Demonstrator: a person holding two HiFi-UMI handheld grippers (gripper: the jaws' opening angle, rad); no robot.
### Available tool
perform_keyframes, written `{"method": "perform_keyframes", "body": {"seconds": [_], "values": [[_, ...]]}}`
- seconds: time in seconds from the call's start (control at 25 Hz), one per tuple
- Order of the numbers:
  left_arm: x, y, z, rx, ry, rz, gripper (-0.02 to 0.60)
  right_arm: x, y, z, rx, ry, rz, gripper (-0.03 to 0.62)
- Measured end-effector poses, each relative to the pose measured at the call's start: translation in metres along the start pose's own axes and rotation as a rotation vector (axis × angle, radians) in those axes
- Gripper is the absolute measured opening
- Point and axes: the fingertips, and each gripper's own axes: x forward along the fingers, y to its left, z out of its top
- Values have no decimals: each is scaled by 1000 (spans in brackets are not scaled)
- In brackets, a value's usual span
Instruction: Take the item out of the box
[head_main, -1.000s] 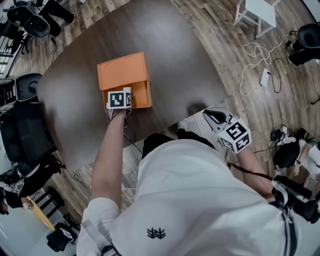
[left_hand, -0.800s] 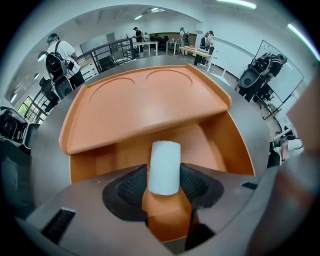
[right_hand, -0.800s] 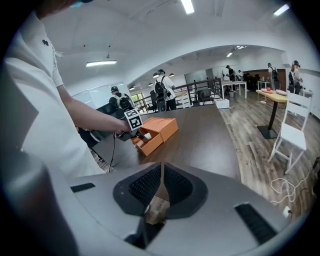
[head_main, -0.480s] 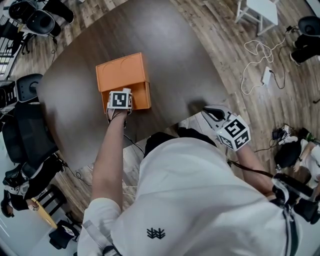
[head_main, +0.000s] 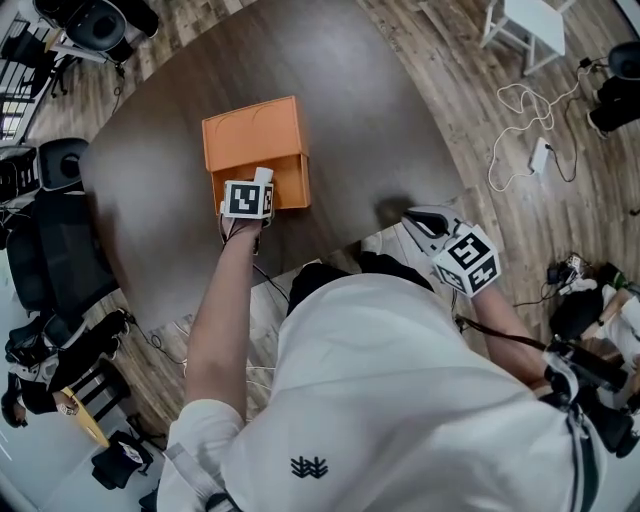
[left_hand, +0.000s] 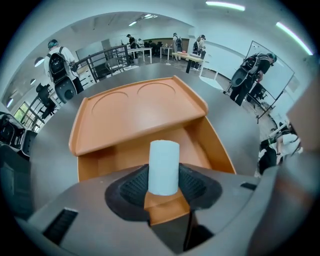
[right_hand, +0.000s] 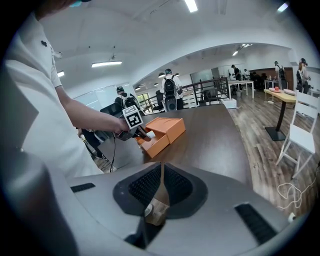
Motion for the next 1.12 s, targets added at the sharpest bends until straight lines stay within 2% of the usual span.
{"method": "perform_keyframes", "body": {"seconds": [0.4,0.72,0.92,1.12], "values": [[-51,-11,-7,-5,-121,-61,182,13,37,10,-41,-1,22,17],[-108,-13,-34,-17,-265,-155,181,33,93,23,-78,-14,8,17],[-143,-23,-32,-25,-352,-220,179,44,106,35,-96,-16,2,17],[-181,-23,-47,-15,-429,-282,179,56,137,42,-99,-18,-17,17]]}}
